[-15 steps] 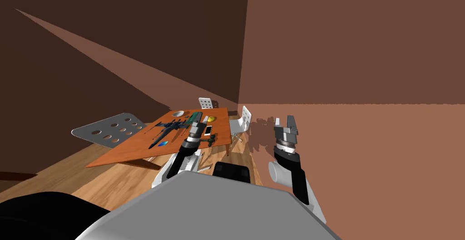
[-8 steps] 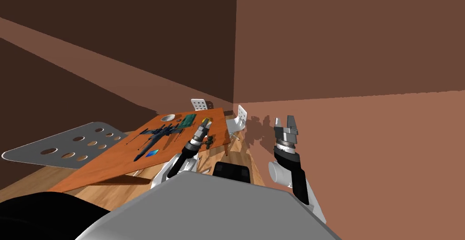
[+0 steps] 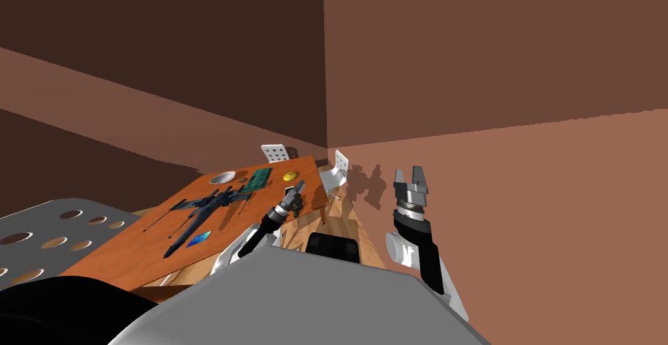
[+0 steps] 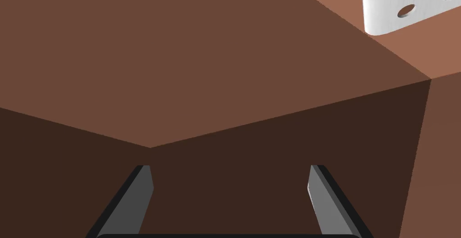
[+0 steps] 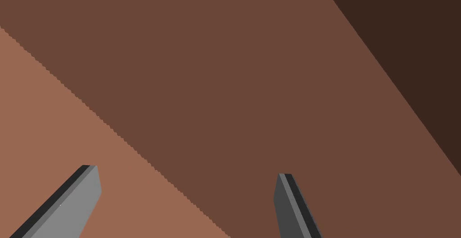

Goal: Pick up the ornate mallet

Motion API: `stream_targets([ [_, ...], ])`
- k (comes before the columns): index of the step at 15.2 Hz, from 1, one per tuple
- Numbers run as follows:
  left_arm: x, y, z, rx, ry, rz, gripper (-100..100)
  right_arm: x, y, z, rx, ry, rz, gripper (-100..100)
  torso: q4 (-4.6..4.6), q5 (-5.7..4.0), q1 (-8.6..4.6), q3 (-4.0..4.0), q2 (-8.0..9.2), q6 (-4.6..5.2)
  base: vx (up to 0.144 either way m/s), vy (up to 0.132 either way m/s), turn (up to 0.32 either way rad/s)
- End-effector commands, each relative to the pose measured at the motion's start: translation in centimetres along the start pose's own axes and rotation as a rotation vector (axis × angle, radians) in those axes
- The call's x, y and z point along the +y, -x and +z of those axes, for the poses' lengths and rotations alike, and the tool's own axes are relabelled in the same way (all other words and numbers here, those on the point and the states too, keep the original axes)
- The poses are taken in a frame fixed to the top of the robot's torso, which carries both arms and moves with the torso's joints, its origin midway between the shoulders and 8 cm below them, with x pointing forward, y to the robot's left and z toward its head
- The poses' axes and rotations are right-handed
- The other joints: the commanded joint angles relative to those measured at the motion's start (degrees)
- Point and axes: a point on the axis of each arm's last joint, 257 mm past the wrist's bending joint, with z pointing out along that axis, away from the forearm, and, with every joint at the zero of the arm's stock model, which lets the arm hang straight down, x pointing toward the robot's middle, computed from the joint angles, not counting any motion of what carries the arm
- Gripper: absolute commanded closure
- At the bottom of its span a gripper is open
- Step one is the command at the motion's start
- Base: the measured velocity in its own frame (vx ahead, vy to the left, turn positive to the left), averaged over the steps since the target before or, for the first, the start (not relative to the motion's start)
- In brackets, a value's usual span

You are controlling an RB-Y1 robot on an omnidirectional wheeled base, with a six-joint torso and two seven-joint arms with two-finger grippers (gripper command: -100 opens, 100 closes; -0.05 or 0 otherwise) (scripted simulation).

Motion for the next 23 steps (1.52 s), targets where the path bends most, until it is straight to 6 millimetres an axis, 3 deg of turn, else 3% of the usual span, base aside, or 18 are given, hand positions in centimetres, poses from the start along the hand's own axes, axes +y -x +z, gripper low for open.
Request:
stream_targets([
  [1, 2.3, -1.2, -1.1, 0.061, 0.054, 0.015, -100, 0.0, 0.0, 0.0, 0.000, 0.000, 0.000, 0, 0.00, 0.00, 0.00, 0.00, 0.00, 0.00, -0.047, 0.089, -0.373],
  [4, 5.6, -1.8, -3.2, 0.127, 0.130, 0.043, -100, 0.0, 0.0, 0.0, 0.000, 0.000, 0.000, 0, 0.02, 0.03, 0.16, 0.05, 0.10, 0.03, -0.059, 0.098, -0.355],
  [5, 5.6, -1.8, -3.2, 0.127, 0.130, 0.043, -100, 0.0, 0.0, 0.0, 0.000, 0.000, 0.000, 0, 0.03, 0.03, 0.17, 0.07, 0.11, -0.01, -0.045, 0.066, -0.065],
  [6, 7.4, -2.5, -4.5, 0.174, 0.170, 0.057, -100, 0.0, 0.0, 0.0, 0.000, 0.000, 0.000, 0, 0.02, 0.03, 0.10, 0.05, 0.07, -0.05, -0.037, 0.059, -0.283],
  [9, 10.2, -2.7, -6.8, 0.232, 0.239, 0.083, -100, 0.0, 0.0, 0.0, 0.000, 0.000, 0.000, 0, 0.01, 0.02, 0.09, 0.01, 0.02, 0.04, -0.047, 0.076, -0.366],
  [10, 10.2, -2.7, -6.9, 0.236, 0.240, 0.087, -100, 0.0, 0.0, 0.0, 0.000, 0.000, 0.000, 0, 0.01, 0.02, 0.13, 0.02, 0.04, 0.00, -0.048, 0.067, -0.132],
  [11, 11.8, -3.1, -8.5, 0.283, 0.279, 0.103, -100, 0.0, 0.0, 0.0, 0.000, 0.000, 0.000, 0, 0.01, 0.02, 0.10, 0.02, 0.03, -0.05, -0.059, 0.056, -0.351],
  [13, 12.4, -2.8, -9.0, 0.290, 0.296, 0.110, -100, 0.0, 0.0, 0.0, 0.000, 0.000, 0.000, 0, 0.02, 0.00, -0.05, 0.03, 0.04, -0.01, -0.042, -0.002, -0.198],
  [18, 16.3, -2.6, -13.8, 0.396, 0.410, 0.159, -100, 0.0, 0.0, 0.0, 0.000, 0.000, 0.000, 0, 0.00, -0.07, -0.33, 0.01, 0.02, -0.02, -0.061, -0.033, -0.202],
  [23, 16.3, -2.6, -13.8, 0.396, 0.410, 0.159, -100, 0.0, 0.0, 0.0, 0.000, 0.000, 0.000, 0, -0.03, -0.05, -0.23, -0.09, -0.18, -0.06, -0.014, -0.007, -0.045],
])
